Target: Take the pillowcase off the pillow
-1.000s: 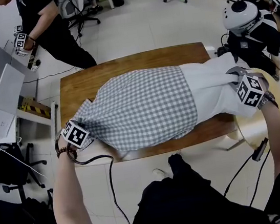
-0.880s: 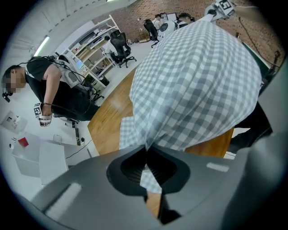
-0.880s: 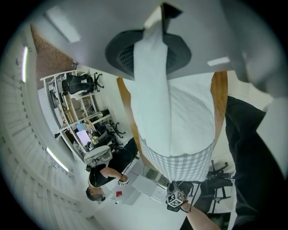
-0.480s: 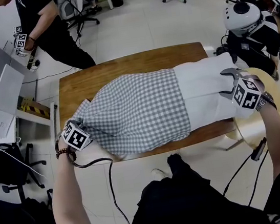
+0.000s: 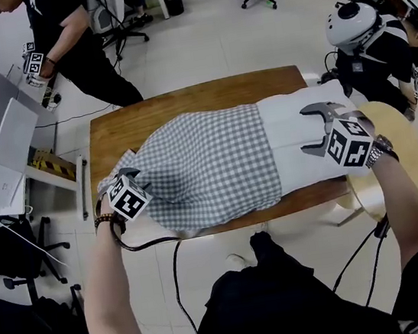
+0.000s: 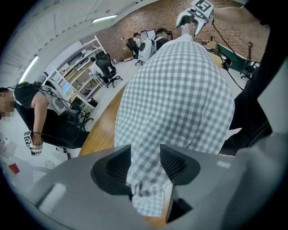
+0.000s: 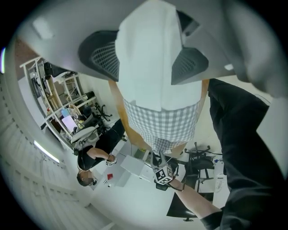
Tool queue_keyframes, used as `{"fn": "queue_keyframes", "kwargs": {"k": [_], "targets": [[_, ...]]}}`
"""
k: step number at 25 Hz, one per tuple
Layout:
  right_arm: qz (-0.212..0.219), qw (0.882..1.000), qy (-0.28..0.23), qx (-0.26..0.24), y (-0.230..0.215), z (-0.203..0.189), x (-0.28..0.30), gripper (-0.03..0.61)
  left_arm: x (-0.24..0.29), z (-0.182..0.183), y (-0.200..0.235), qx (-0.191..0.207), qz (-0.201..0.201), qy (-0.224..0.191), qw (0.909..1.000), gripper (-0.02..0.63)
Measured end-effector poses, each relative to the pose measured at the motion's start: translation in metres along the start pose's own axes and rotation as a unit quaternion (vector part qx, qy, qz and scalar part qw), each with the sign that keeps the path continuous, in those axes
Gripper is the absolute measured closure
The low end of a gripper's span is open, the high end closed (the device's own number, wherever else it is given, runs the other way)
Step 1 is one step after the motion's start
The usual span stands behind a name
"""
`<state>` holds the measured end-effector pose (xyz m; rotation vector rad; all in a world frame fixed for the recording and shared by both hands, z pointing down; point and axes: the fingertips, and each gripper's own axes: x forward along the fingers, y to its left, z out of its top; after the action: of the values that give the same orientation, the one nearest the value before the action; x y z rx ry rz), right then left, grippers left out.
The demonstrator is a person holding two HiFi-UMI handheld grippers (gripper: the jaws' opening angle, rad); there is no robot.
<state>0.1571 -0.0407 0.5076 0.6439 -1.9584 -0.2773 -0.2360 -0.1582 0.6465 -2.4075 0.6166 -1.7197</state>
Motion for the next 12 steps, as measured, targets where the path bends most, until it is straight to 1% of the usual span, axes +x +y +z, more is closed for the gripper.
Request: {"fn": "queue_keyframes", "kwargs": {"k": [3,8,12], "targets": [[0.014,1.0,-0.006,-0.008,0.008,0.012,0.013,0.215,0.005,0.017,-0.01,0.015,-0.009,-0.009,0.9998,0.396],[0.036,0.999,-0.005,-0.009,0.003,0.031,0.029,0.206,0.008,0.046,-0.014,0.037,-0.03,-0.023,0.9986,0.379],[0.052,0.999,0.004,-0.008,0.005,0.033,0.051,0.196,0.022,0.056,-0.019,0.049,-0.048,-0.024,0.9973,0.363]]}}
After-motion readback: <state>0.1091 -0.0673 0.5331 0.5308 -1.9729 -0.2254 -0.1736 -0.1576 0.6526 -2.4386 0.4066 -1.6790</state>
